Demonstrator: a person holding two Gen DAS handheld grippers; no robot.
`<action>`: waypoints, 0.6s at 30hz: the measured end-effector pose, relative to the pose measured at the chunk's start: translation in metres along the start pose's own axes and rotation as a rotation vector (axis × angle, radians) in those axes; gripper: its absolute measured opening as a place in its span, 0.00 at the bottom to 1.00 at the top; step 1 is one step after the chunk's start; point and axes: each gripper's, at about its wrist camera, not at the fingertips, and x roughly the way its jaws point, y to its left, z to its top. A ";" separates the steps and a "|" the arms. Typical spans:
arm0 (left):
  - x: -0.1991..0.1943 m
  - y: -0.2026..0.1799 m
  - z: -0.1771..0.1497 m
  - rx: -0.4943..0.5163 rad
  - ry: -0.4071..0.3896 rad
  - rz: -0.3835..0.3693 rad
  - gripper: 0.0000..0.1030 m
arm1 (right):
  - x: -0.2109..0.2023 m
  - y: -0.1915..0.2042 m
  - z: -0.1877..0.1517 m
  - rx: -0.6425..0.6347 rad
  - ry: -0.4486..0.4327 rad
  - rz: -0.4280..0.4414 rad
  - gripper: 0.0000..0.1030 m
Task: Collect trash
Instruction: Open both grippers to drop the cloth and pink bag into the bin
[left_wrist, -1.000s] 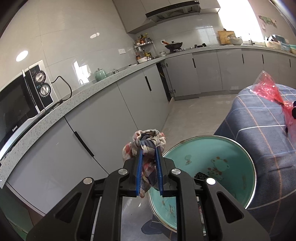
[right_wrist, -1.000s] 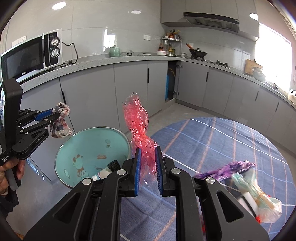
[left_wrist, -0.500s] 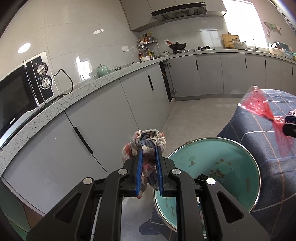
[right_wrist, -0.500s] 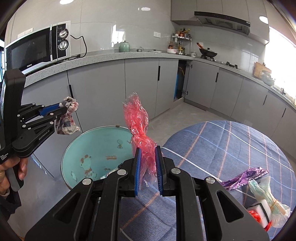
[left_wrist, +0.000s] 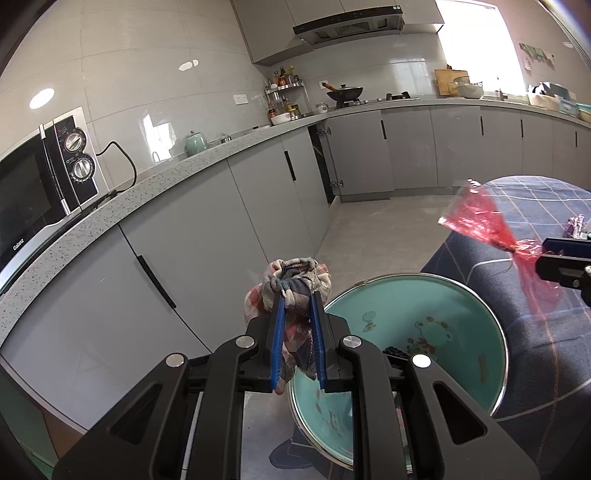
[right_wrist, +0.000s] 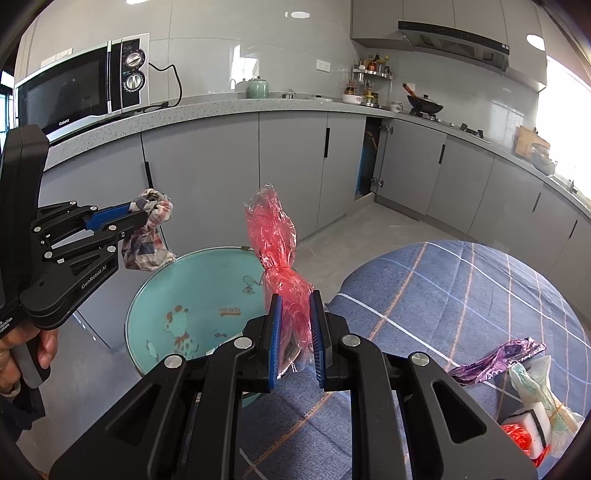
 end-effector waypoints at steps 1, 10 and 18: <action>0.000 -0.001 0.000 0.001 0.000 -0.004 0.15 | 0.001 0.000 0.000 -0.001 0.001 0.002 0.15; -0.003 -0.009 -0.003 0.007 -0.021 -0.037 0.61 | 0.011 -0.001 -0.003 -0.002 0.012 0.019 0.36; -0.003 -0.007 -0.004 0.001 -0.018 -0.025 0.71 | 0.011 -0.008 -0.008 0.022 0.012 0.009 0.39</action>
